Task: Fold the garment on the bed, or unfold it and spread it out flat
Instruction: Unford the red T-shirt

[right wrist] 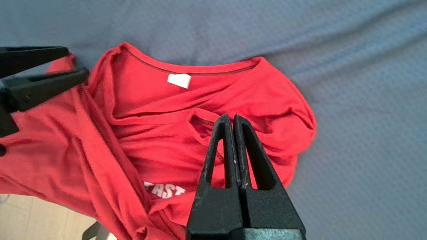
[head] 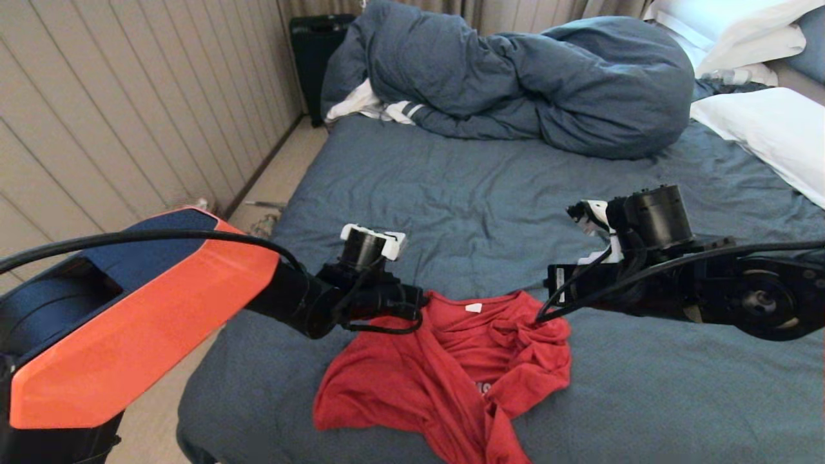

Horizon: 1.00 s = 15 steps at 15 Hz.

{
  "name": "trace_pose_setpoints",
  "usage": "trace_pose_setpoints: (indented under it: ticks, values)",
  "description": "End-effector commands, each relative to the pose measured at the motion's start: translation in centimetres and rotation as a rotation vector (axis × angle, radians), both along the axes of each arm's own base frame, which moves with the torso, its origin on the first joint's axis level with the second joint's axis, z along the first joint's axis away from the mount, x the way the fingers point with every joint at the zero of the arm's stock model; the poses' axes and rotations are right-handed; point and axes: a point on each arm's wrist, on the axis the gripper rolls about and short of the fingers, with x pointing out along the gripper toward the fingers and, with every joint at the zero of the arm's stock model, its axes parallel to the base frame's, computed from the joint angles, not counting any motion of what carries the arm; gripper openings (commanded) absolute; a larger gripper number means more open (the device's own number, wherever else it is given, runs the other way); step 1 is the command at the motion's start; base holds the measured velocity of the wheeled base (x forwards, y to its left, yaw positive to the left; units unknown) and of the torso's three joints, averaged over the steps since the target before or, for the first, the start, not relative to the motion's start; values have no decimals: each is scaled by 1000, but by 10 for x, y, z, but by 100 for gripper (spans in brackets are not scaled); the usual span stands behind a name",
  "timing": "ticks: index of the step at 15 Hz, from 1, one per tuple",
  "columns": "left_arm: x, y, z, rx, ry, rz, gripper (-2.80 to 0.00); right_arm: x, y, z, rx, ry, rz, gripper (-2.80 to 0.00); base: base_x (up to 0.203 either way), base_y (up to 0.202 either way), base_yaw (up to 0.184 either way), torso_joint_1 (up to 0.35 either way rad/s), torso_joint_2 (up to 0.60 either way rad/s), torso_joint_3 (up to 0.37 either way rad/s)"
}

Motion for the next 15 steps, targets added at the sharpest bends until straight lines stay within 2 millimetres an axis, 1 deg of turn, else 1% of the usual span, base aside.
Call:
trace_pose_setpoints:
  ticks: [1, 6, 9, 10, 13, 14, 15]
  values:
    - [2, -3, -13, 12, 11, -4, 0, 0, -2, -1, 1, 2, -5, -280, 0, 0, 0, 0, 0, 0]
    - [4, -9, -25, 52, -7, -12, 0, 0, -4, -1, 3, 4, -9, -280, 0, 0, 0, 0, 0, 0]
    - [2, -17, -26, 52, -14, -25, 0, 1, -5, -2, 4, 7, -13, -280, 0, 0, 0, 0, 0, 0]
    - [5, -19, -30, 52, -14, -24, 0, 0, -6, -1, 8, 7, -10, -280, 0, 0, 0, 0, 0, 0]
    - [11, -23, -33, 58, -27, -4, 0, -1, -12, -2, 11, 12, -22, -280, 0, 0, 0, 0, 0, 0]
    - [11, -23, -36, 61, -23, -4, -280, -1, -13, -2, 16, 12, -16, -280, 0, 0, 0, 0, 0, 0]
    - [11, -23, -38, 66, -22, -6, -280, -1, -13, -1, 18, 12, -12, -280, 0, 0, 0, 0, 0, 0]
